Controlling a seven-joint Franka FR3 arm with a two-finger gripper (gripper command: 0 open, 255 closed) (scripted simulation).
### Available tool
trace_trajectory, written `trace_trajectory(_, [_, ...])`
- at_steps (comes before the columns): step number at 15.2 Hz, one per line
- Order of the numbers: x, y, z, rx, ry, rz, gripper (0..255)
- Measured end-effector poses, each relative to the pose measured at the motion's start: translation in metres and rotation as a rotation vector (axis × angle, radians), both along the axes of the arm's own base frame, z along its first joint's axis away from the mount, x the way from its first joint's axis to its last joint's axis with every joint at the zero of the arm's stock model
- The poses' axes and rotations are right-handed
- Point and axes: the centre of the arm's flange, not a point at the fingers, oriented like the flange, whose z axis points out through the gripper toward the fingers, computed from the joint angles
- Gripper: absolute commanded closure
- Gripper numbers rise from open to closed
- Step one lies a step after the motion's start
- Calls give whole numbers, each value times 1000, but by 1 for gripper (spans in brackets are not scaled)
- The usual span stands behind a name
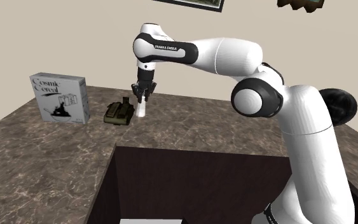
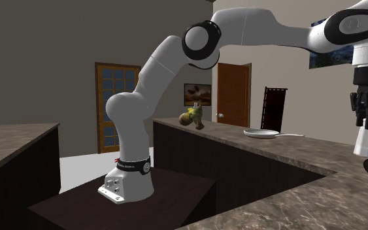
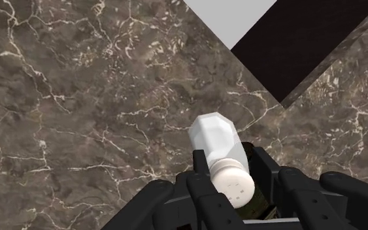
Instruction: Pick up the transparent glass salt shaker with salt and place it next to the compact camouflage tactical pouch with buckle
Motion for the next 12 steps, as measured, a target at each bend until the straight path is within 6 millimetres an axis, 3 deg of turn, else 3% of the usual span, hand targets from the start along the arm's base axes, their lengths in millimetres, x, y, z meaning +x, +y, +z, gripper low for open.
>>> trace_trajectory(12, [0, -1, -65, 0, 0, 0, 255])
